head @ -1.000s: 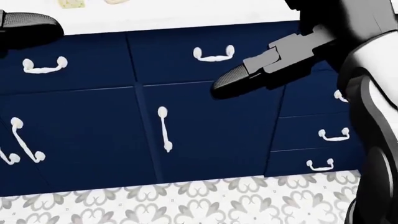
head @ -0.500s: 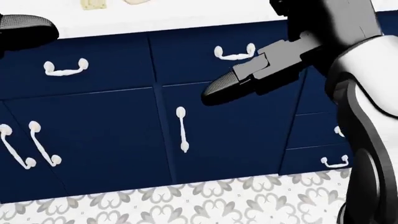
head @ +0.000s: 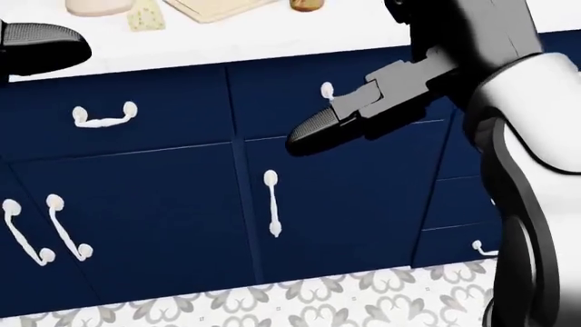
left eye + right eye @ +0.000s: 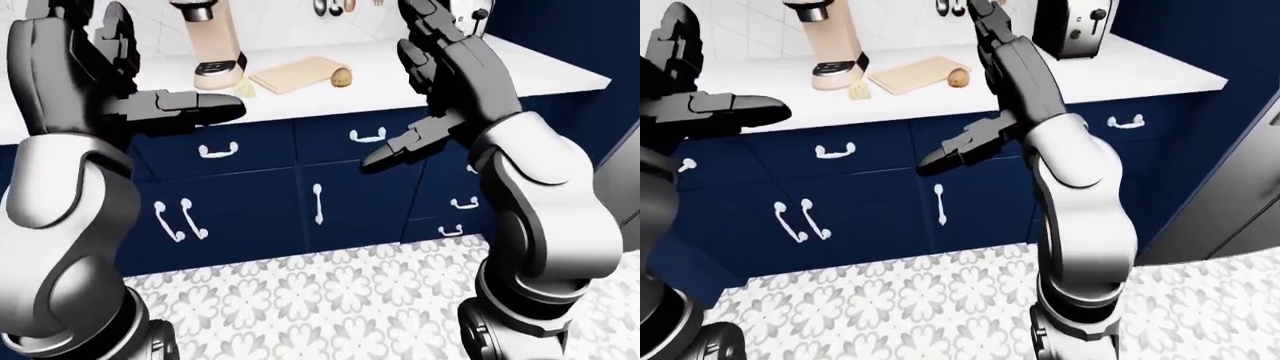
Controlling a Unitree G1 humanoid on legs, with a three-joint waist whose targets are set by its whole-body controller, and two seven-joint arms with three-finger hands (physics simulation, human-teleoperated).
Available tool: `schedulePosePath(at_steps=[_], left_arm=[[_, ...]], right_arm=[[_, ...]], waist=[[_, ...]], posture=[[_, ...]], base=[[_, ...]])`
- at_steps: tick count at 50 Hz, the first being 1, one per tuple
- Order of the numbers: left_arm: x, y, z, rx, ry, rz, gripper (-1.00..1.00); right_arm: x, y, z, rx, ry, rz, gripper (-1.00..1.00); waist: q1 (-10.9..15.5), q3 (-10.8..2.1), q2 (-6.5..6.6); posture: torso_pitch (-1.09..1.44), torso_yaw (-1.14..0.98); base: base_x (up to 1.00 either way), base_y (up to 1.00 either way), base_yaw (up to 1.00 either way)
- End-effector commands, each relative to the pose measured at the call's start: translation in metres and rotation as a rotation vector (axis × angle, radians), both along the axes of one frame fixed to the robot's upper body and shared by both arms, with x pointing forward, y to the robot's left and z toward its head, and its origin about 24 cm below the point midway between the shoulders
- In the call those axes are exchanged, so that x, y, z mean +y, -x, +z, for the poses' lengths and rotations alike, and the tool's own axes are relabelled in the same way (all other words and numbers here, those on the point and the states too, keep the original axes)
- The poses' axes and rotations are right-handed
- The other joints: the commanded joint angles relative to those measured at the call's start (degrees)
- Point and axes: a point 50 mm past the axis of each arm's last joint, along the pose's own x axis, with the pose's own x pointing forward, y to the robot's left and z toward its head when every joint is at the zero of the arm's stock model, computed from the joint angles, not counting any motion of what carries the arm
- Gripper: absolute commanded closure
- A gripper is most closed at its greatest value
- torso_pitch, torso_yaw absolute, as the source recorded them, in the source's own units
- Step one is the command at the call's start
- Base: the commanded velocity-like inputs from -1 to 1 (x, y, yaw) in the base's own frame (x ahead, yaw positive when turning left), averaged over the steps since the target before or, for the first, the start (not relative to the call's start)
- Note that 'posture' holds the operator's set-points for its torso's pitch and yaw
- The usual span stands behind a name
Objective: Place the bread and cheese on the cutting board.
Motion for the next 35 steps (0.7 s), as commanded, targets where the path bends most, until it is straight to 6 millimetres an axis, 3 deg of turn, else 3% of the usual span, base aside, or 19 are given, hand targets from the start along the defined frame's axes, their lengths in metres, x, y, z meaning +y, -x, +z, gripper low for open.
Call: schedulePosePath(at_steps=[1,5,8,10,11,12,13,15,21,23,24,25,26,27,28,33,35], left_arm=[[-0.0034,0.003,0.0101,-0.052,-0.011,-0.009,-1.0],[-0.0038,0.0027,0.0096,-0.051,-0.011,-0.012,-1.0],[-0.0039,0.002,0.0089,-0.05,-0.013,-0.011,-1.0],[-0.0039,0.0015,0.0082,-0.049,-0.014,-0.011,-1.0],[-0.004,0.0014,0.0078,-0.048,-0.013,-0.012,-1.0],[-0.0042,0.0018,0.0077,-0.048,-0.014,-0.013,-1.0],[-0.0044,0.0023,0.008,-0.048,-0.014,-0.014,-1.0],[-0.0039,0.0035,0.0086,-0.047,-0.011,-0.014,-1.0],[-0.0047,0.0038,0.0074,-0.04,-0.004,-0.023,-1.0],[-0.0046,0.0036,0.0075,-0.04,-0.003,-0.026,-1.0],[-0.0045,0.0031,0.0072,-0.039,-0.004,-0.026,-1.0],[-0.0045,0.0031,0.0072,-0.039,-0.003,-0.026,-1.0],[-0.0049,0.0033,0.0074,-0.04,-0.006,-0.026,-1.0],[-0.0049,0.0037,0.0078,-0.041,-0.005,-0.026,-1.0],[-0.0049,0.0039,0.0079,-0.042,-0.007,-0.025,-1.0],[-0.0042,0.0016,0.0072,-0.043,-0.009,-0.023,-1.0],[-0.0045,0.0024,0.0079,-0.045,-0.01,-0.022,-1.0]], right_arm=[[-0.0048,0.0038,0.013,-0.063,-0.011,-0.025,-1.0],[-0.0038,0.0034,0.0133,-0.062,-0.01,-0.019,-1.0],[-0.0037,0.003,0.013,-0.062,-0.012,-0.017,-1.0],[-0.0038,0.0032,0.0126,-0.066,-0.011,-0.015,-1.0],[-0.0032,0.0032,0.0129,-0.066,-0.009,-0.016,-1.0],[-0.0028,0.0028,0.0121,-0.064,-0.008,-0.015,-1.0],[-0.0026,0.0026,0.0118,-0.064,-0.009,-0.016,-1.0],[-0.0017,0.0026,0.0124,-0.069,-0.009,-0.017,-1.0],[-0.0028,0.0012,0.01,-0.066,-0.01,-0.025,-1.0],[-0.0028,0.0013,0.011,-0.072,-0.019,-0.025,-1.0],[-0.003,0.0011,0.0108,-0.072,-0.016,-0.026,-1.0],[-0.0029,0.001,0.0107,-0.071,-0.015,-0.026,-1.0],[-0.0032,0.0002,0.0109,-0.068,-0.014,-0.032,-1.0],[-0.0037,-0.001,0.0108,-0.066,-0.012,-0.043,-1.0],[-0.0035,-0.0015,0.0112,-0.062,-0.008,-0.051,-1.0],[-0.0045,-0.0039,0.0102,-0.054,0.005,-0.075,-1.0],[-0.0052,-0.0032,0.0107,-0.058,0.004,-0.075,-1.0]], waist=[[-0.2,-0.67,0.08],[0.6,-0.65,-1.67],[1.6,-1.59,-3.44],[2.1,-2.19,-5.82],[2.0,-2.85,-8.11],[1.1,-1.15,-6.46],[1.9,-0.12,-7.22],[0.8,-1.26,-6.98],[-0.5,-1.15,-4.49],[-0.4,-1.9,-2.46],[-0.3,-2.89,-0.12],[-0.2,-3.02,0.13],[-0.3,-0.73,0.12],[-0.2,-0.14,0.84],[0.2,-1.36,0.57],[-0.2,0.73,-1.73],[0.0,0.53,-3.49]], posture=[[0.0,0.0],[0.0,0.0],[0.0,0.0],[0.0,0.0],[0.0,0.0],[0.0,0.0],[0.0,0.0],[0.0,0.0],[0.0,0.0],[0.0,0.0],[0.0,0.0],[0.0,0.0],[0.0,0.0],[0.0,0.0],[0.0,0.0],[0.0,0.0],[0.0,0.0]], base=[[0.64,0.0,0.0],[0.69,0.0,0.0],[0.7,0.0,0.0],[0.7,0.0,0.0],[0.7,0.0,0.0],[0.7,0.0,0.0],[0.7,0.0,0.0],[0.7,0.0,0.0],[0.69,0.0,0.0],[0.53,0.0,0.0],[0.48,0.0,0.0],[0.47,0.0,0.0],[0.45,0.0,0.0],[0.31,0.0,0.0],[0.15,0.0,0.0],[0.0,0.0,0.0],[0.0,0.0,0.0]])
